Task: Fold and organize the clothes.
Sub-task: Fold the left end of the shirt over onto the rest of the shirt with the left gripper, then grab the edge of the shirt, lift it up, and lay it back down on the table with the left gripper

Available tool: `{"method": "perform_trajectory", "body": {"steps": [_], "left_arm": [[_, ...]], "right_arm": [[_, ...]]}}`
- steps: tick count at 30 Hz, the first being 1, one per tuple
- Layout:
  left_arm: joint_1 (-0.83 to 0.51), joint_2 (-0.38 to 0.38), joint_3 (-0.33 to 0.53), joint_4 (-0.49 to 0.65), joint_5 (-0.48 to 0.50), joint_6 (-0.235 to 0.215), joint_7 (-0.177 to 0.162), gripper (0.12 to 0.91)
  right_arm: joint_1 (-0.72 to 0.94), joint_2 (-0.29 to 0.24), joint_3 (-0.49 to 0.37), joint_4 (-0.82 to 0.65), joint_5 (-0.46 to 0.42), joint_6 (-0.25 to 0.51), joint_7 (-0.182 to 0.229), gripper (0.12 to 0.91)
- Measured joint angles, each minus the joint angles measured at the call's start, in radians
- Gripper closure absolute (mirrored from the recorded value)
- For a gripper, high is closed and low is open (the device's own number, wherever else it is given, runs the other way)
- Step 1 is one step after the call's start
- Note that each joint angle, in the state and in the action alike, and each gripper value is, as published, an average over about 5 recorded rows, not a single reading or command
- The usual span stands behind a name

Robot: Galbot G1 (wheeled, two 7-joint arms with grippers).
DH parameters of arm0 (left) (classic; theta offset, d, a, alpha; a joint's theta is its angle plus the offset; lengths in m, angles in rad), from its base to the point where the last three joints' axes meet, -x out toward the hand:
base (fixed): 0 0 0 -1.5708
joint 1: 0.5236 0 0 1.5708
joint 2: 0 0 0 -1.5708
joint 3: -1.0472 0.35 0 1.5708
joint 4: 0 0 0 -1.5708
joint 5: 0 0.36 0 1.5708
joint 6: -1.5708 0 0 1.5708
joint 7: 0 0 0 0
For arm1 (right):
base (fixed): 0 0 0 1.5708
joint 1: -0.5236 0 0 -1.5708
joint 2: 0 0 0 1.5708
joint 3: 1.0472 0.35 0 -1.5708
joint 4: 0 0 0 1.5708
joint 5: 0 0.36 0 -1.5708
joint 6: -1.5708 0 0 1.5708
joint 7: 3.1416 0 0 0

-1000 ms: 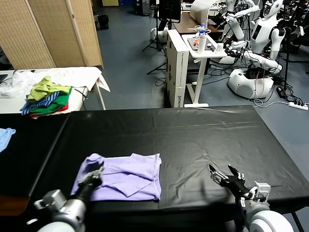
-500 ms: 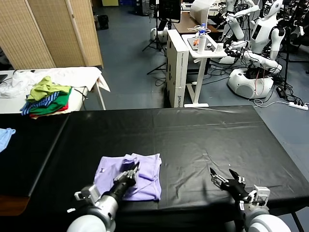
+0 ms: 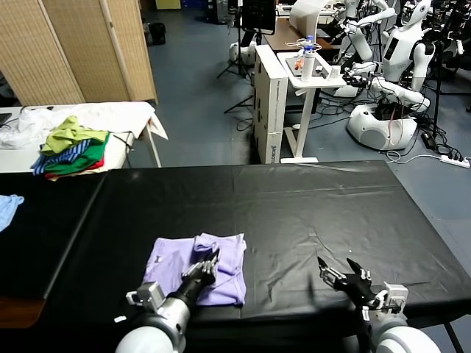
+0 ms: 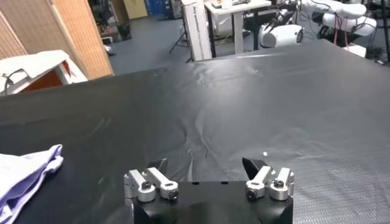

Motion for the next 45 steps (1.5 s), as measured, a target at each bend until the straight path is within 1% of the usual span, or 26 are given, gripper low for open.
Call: {"method": "perform_trajectory", "body": {"steps": [1,2,4,7,8,9,12,13,15,18,22,26,32,35,37,41,45], "left_arm": [[-0.001,-0.005,0.003,0.006,0.011,-0.003,0.001,0.845],[-0.002,-0.01,0.007,0.011,0.02,-0.007,0.004,0.826],[-0.004,-0.021,0.017,0.022,0.035,-0.013,0.009,0.751],[-0.004,-0.039,0.035,0.034,0.053,-0.02,0.023,0.565],[-0.002,-0.044,0.042,0.035,0.06,-0.021,0.03,0.508],[-0.001,-0.048,0.048,0.034,0.069,-0.022,0.038,0.432],[0.003,-0.044,0.056,0.022,0.108,-0.033,0.064,0.254],[0.005,-0.039,0.053,0.017,0.122,-0.039,0.071,0.208],[0.009,-0.024,0.04,0.005,0.146,-0.056,0.083,0.148],[0.019,0.011,0.004,-0.016,0.161,-0.076,0.09,0.126],[0.034,0.074,-0.067,-0.048,0.171,-0.092,0.085,0.124],[0.051,0.121,-0.143,-0.058,0.211,-0.112,0.081,0.123],[0.079,0.126,-0.221,-0.056,0.256,-0.13,0.079,0.123],[0.092,0.118,-0.249,-0.055,0.269,-0.137,0.077,0.123],[0.1,0.111,-0.264,-0.055,0.276,-0.141,0.075,0.123],[0.117,0.093,-0.284,-0.053,0.291,-0.152,0.074,0.123],[0.132,0.076,-0.292,-0.048,0.307,-0.163,0.075,0.123]], "right_arm": [[0.001,-0.001,-0.003,-0.001,-0.003,0.0,-0.003,0.118],[0.001,-0.002,-0.006,-0.002,-0.006,0.0,-0.008,0.118],[0.005,-0.007,-0.013,-0.005,-0.013,0.002,-0.02,0.118],[0.012,-0.018,-0.029,-0.007,-0.021,0.006,-0.041,0.118],[0.016,-0.023,-0.036,-0.007,-0.022,0.008,-0.048,0.118],[0.02,-0.03,-0.044,-0.006,-0.023,0.011,-0.056,0.118],[0.037,-0.051,-0.073,-0.003,-0.024,0.023,-0.08,0.118],[0.045,-0.059,-0.086,-0.001,-0.024,0.028,-0.09,0.118],[0.064,-0.076,-0.114,0.0,-0.023,0.04,-0.112,0.118],[0.107,-0.104,-0.174,-0.005,-0.025,0.055,-0.146,0.118],[0.194,-0.14,-0.284,-0.029,-0.043,0.06,-0.177,0.118],[0.293,-0.155,-0.409,-0.067,-0.07,0.064,-0.192,0.118],[0.43,-0.14,-0.578,-0.139,-0.114,0.083,-0.191,0.118],[0.488,-0.118,-0.64,-0.177,-0.131,0.093,-0.176,0.118],[0.517,-0.099,-0.669,-0.202,-0.141,0.1,-0.158,0.118],[0.543,-0.056,-0.692,-0.252,-0.161,0.102,-0.1,0.118],[0.536,-0.014,-0.68,-0.278,-0.173,0.073,-0.036,0.118]]}}
